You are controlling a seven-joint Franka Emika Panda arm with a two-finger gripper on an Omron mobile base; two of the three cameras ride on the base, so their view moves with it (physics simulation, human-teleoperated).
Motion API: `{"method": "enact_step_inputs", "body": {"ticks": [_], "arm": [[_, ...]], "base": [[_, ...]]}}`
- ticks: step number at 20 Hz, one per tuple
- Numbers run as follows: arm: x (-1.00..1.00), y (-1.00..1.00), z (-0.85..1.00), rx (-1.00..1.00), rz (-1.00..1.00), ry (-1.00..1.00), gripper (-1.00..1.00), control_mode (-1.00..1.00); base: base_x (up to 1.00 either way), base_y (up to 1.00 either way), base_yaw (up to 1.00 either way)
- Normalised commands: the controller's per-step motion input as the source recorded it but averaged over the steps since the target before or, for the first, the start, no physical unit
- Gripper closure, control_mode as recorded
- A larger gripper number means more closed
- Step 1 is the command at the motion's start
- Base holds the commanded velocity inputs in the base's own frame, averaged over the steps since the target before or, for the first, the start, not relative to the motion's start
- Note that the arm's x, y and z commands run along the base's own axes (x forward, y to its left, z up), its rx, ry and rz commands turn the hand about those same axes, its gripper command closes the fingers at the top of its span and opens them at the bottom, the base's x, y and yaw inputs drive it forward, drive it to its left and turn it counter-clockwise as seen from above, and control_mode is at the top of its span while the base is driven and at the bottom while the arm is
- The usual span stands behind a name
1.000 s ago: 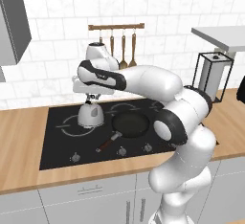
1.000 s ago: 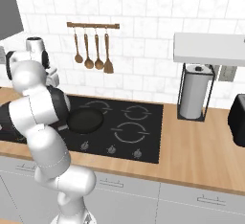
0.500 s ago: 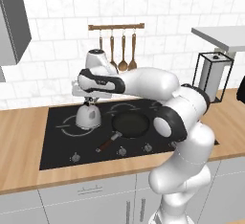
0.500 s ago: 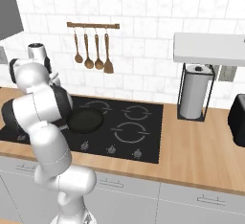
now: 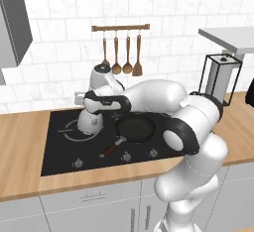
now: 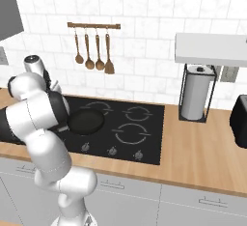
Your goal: Pick the kettle from the counter and place it on a stove burner. Then turn the burner on.
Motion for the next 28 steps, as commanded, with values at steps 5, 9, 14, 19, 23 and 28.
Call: {"method": "enact_step_inputs", "body": {"ticks": [5,9,14,19,23,28], "arm": [[0.08,0.26,-0.34,0.00,0.00,0.01,1.00,-1.00],[0.10,0.24,-0.23,0.00,0.00,0.05,1.00,-1.00],[0.06,0.11,-0.09,0.00,0.00,0.11,1.00,-1.00],[0.15,0.15,-0.01,-0.02,0.00,0.04,1.00,-1.00],[0.34,0.17,0.01,0.00,0.00,-0.01,1.00,-1.00],[0.07,0.00,0.05,0.00,0.00,-0.10,1.00,-1.00]], "base": [[0.00,0.00,0.00],[0.00,0.00,0.00],[0.00,0.00,0.00],[0.00,0.00,0.00],[0.00,0.00,0.00],[0.00,0.00,0.00]]}}
